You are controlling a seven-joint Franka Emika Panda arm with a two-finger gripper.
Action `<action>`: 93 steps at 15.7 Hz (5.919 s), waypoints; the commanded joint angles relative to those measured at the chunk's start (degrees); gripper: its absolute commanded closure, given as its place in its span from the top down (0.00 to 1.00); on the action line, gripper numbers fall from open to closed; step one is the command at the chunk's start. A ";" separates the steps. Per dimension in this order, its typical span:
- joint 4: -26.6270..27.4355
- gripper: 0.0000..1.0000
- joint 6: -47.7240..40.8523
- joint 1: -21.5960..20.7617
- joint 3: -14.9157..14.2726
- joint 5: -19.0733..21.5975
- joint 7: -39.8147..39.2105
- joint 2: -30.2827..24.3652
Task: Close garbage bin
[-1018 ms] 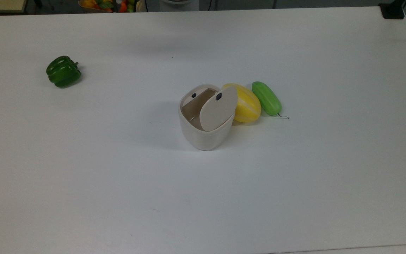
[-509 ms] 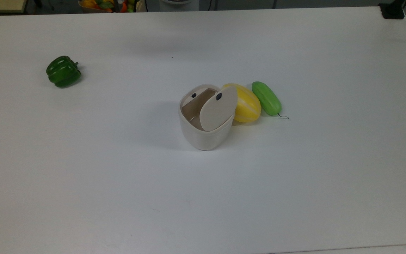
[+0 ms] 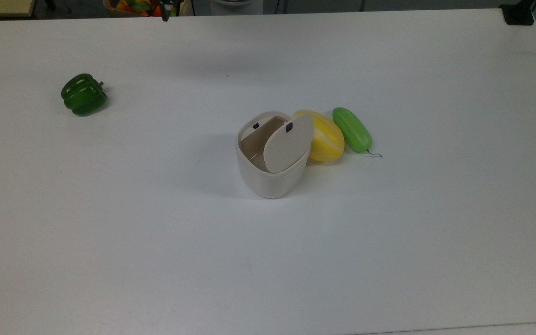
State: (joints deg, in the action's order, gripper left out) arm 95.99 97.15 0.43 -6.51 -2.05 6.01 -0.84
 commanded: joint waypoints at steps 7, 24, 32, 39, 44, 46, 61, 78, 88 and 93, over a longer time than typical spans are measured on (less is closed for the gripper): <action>-2.30 0.06 2.26 -0.52 0.80 7.50 -19.71 0.14; -7.65 0.08 20.79 -6.75 5.02 19.28 -35.64 10.76; -15.13 0.09 29.05 -12.29 5.02 18.84 -34.75 19.55; -14.96 0.09 30.65 -13.26 5.37 16.65 -36.76 22.20; -15.05 0.03 20.91 -12.82 4.40 15.23 -42.64 21.23; -14.70 0.03 20.54 -12.82 4.40 14.62 -43.89 21.23; -8.55 0.04 15.18 -12.74 0.45 12.86 -45.03 21.32; -7.31 0.06 18.43 -13.26 0.71 10.40 -44.77 23.86; -7.40 0.08 17.73 -12.91 0.98 9.08 -42.50 21.86; -7.31 0.17 13.18 -10.28 0.98 9.35 -34.50 16.49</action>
State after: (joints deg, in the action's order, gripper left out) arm 86.98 113.69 -11.18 -5.46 7.92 -32.94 20.35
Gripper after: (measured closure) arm 0.855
